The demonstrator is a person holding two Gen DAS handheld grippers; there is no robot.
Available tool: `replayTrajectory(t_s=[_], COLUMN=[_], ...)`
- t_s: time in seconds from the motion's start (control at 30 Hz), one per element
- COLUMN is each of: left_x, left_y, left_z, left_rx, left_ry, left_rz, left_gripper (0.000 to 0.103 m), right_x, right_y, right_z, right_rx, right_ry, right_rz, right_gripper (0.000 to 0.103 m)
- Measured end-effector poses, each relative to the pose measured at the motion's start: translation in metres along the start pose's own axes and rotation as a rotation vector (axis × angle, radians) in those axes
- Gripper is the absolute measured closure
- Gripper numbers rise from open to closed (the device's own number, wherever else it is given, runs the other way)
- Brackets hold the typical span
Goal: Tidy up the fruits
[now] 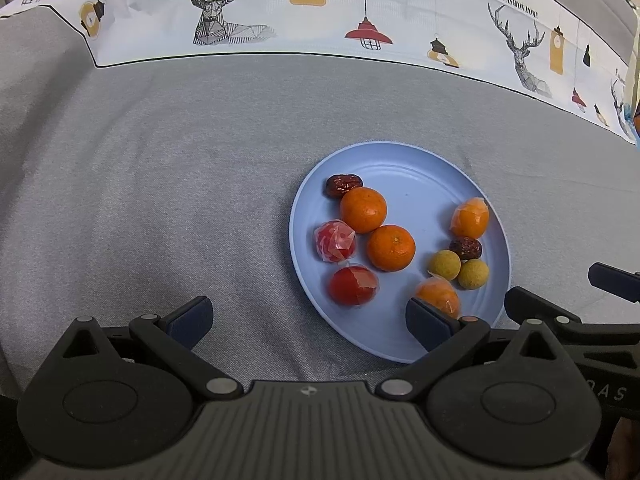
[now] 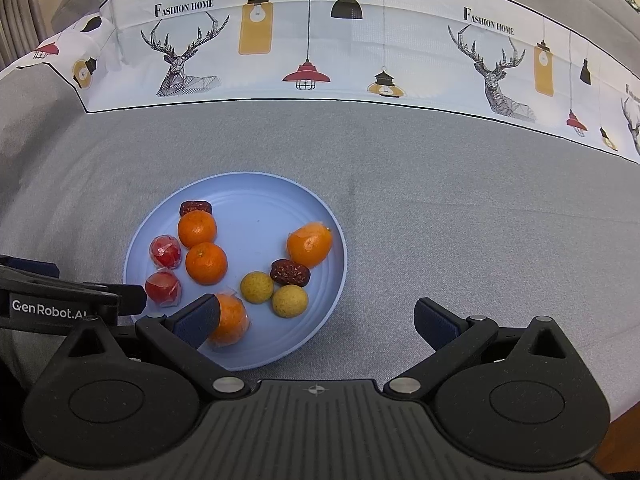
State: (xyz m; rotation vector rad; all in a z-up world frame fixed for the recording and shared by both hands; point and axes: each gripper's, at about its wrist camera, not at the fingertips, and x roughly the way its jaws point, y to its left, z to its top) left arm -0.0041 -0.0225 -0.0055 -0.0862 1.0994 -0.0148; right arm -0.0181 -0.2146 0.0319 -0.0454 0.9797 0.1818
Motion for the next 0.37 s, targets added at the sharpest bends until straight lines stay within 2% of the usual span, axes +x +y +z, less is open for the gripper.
replayTrajectory(t_s=[0.27, 0.37], left_x=[0.0, 0.0], left_y=[0.002, 0.003], left_z=[0.003, 0.006], left_rx=[-0.005, -0.01], left_ry=[-0.002, -0.003], left_rz=[-0.026, -0.045], left_gripper=[0.001, 0.001], right_x=[0.0, 0.0], right_y=[-0.008, -0.017], right_z=[0.004, 0.011], right_rx=[0.049, 0.088], right_ry=[-0.019, -0.051], right_rz=[-0.004, 0.007], right_gripper=[0.001, 0.001])
